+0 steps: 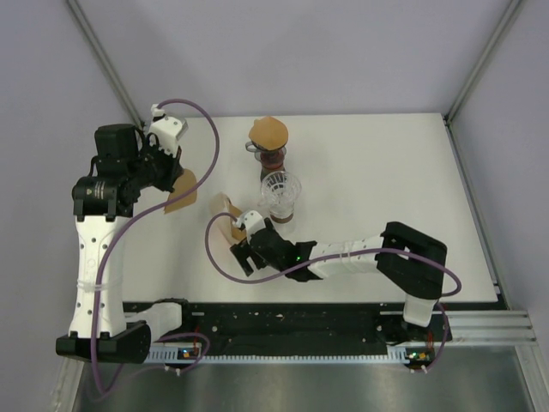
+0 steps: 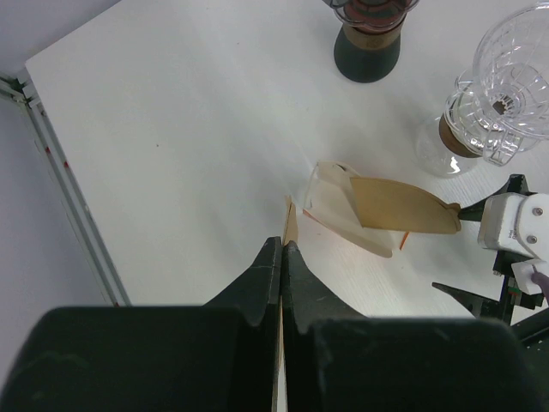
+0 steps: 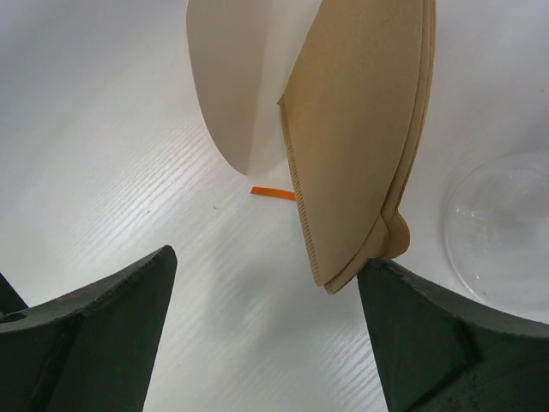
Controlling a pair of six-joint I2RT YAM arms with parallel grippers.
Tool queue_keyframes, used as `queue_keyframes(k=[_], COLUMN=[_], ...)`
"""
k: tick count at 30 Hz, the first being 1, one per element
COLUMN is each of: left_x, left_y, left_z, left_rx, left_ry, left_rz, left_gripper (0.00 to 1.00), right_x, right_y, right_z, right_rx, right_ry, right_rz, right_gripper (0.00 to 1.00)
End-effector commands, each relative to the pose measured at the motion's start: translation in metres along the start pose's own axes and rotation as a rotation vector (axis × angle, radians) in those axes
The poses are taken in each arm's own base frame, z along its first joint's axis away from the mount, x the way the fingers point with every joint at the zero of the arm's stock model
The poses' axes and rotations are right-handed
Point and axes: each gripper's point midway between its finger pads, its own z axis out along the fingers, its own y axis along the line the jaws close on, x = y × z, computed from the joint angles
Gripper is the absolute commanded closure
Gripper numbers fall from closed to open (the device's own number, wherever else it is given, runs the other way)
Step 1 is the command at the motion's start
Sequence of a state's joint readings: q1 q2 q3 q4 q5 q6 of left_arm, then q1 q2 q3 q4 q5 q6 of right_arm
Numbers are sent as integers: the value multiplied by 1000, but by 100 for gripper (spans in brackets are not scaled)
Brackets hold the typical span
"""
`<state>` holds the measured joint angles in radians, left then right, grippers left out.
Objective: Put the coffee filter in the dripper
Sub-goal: Place the coffee filter at the coffee filter holder.
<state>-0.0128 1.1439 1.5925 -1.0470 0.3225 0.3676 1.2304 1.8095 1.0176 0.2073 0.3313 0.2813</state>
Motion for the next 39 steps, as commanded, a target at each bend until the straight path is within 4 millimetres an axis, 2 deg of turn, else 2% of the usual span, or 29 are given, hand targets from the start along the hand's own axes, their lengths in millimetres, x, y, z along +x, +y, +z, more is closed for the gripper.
queue_keyframes(k=[1, 3, 5, 10, 12, 15, 18, 22, 26, 28, 34, 39], left_x=[-17, -16, -16, -15, -15, -14, -14, -13, -14, -15, -14, -15], left_y=[0, -1, -1, -1, -1, -1, -1, 0, 1, 1, 1, 2], left_z=[-8, -8, -8, -9, -9, -8, -9, -7, -6, -6, -5, -7], left_rx=[-4, 0, 2, 0, 1, 1, 1, 0, -5, -4, -3, -9], left_ry=[-63, -61, -64, -60, -62, -58, -58, -51, -51, -54, -51, -52], left_rz=[4, 2, 3, 6, 5, 6, 9, 13, 9, 6, 5, 12], left_gripper=[100, 100, 100, 100, 100, 100, 100, 100, 100, 100, 100, 100], right_x=[-32, -29, -30, -35, -33, -31, -30, -48, -74, -80, -87, -78], right_y=[9, 3, -4, -1, 2, 5, 4, 1, -2, -4, -12, -7], right_z=[-8, -2, 4, 10, 13, 18, 20, 8, -7, -8, 9, 29], right_rx=[-51, -66, -90, -129, -139, -150, -143, -91, -24, 5, 84, 99], right_ry=[-69, -64, -68, -82, -74, -67, -66, -149, -276, -314, -355, -322], right_rz=[35, 60, 94, 98, 89, 77, 68, 31, 13, 20, 75, 90], right_gripper=[18, 26, 41, 73, 80, 85, 100, 100, 100, 100, 100, 100])
